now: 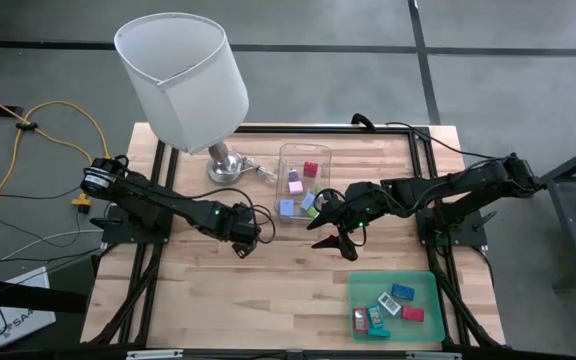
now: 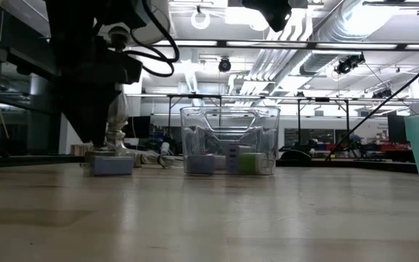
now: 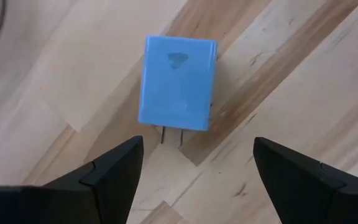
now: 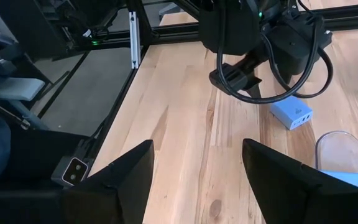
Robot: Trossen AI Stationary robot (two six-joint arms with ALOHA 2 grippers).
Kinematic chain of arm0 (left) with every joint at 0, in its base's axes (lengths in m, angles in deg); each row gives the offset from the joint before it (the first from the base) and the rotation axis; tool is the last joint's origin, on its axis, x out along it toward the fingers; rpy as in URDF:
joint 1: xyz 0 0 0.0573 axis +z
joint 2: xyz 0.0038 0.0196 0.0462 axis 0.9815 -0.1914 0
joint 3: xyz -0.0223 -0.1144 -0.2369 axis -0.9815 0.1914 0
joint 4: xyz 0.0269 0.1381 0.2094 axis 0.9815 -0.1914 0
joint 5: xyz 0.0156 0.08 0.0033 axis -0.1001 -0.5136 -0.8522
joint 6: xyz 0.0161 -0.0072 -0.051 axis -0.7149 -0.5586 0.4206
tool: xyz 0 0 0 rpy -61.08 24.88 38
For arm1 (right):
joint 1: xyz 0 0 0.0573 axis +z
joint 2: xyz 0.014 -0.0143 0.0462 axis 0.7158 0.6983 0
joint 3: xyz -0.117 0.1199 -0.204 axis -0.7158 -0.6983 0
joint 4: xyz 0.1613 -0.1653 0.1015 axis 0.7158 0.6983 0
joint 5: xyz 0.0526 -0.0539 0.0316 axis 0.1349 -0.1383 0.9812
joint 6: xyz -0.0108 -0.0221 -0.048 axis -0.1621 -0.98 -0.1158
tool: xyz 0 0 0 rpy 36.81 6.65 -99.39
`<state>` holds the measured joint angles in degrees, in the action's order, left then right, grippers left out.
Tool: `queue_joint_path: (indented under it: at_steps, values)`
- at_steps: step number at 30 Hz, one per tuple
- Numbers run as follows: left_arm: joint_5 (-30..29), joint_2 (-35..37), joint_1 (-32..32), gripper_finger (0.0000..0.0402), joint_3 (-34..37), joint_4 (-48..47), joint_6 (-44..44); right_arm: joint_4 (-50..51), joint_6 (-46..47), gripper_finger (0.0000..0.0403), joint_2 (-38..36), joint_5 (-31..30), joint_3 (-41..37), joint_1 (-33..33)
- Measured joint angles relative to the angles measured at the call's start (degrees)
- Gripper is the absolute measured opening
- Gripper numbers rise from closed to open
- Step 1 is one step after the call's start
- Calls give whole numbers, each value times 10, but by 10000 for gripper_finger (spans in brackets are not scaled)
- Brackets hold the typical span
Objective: Pick & Place Office items
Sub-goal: Put the light blue charger adapter into the transparent bin
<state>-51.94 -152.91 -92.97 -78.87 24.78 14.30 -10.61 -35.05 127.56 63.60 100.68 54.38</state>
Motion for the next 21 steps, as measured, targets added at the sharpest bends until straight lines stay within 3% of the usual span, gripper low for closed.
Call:
queue_joint_path:
  at_steps: [21]
  values:
    - [-6, 0, 20, 297, 16, 31, -40, 0, 0, 232, 0, 0, 0, 0]
